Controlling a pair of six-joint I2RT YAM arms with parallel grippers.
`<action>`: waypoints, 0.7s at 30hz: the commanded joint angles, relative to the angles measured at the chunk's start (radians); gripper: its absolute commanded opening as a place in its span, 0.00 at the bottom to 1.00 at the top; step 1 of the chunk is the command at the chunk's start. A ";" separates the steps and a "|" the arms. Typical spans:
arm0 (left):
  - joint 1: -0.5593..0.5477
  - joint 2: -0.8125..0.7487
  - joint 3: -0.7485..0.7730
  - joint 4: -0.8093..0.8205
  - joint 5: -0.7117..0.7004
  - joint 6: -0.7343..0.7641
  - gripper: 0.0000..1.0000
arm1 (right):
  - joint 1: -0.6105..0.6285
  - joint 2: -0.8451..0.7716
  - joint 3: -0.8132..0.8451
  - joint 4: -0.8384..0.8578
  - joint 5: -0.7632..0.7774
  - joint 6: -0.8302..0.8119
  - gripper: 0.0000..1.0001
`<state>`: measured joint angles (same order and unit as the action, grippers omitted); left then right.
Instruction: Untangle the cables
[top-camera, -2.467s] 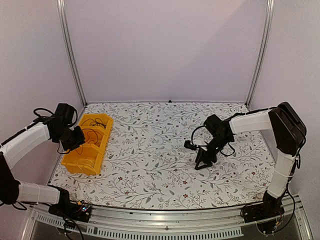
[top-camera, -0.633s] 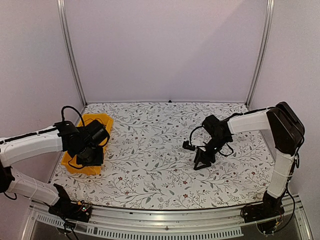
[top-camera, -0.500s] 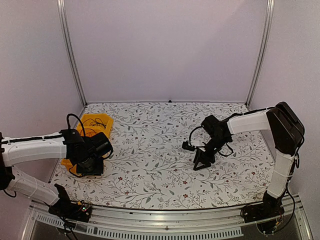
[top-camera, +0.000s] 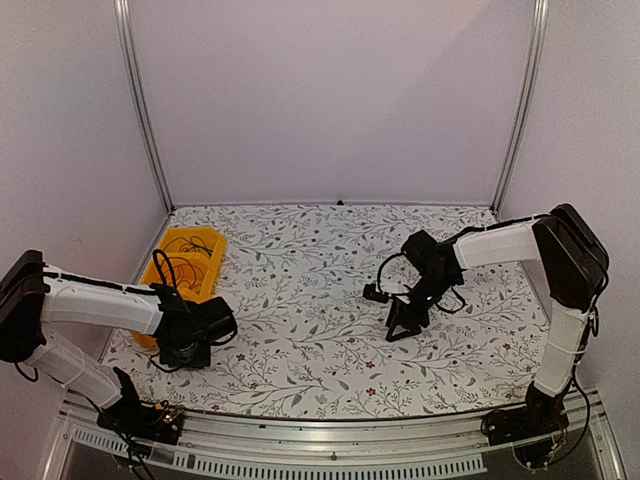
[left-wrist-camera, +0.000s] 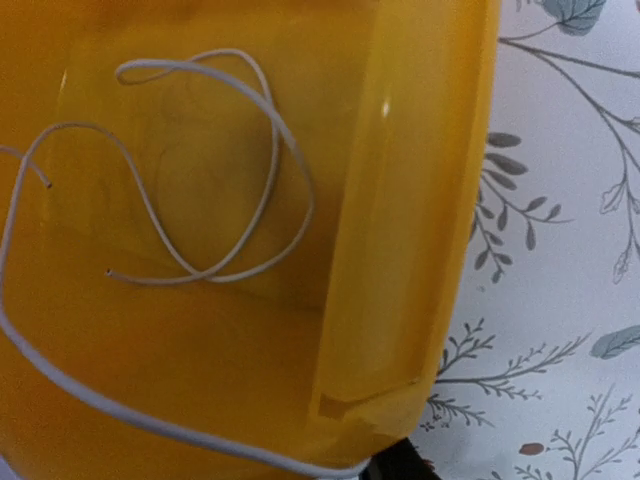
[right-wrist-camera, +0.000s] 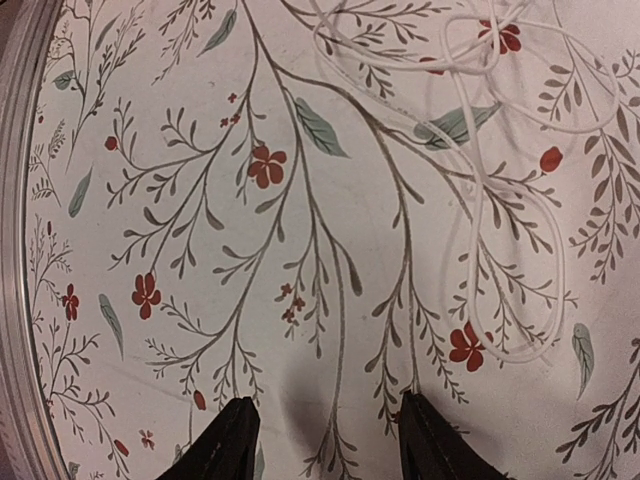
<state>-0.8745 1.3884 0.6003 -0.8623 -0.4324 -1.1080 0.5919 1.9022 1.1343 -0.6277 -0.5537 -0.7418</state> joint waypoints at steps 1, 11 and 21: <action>-0.013 0.043 -0.011 0.091 -0.054 0.018 0.24 | 0.014 0.043 -0.007 -0.026 0.038 0.004 0.52; -0.022 0.014 0.139 -0.005 0.061 0.174 0.00 | 0.017 0.054 -0.005 -0.029 0.031 0.004 0.52; 0.113 -0.073 0.324 -0.144 -0.072 0.307 0.00 | 0.026 0.063 -0.003 -0.032 0.040 0.001 0.52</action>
<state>-0.8570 1.3579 0.9298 -0.9447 -0.4213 -0.8711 0.6003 1.9152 1.1435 -0.6258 -0.5579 -0.7418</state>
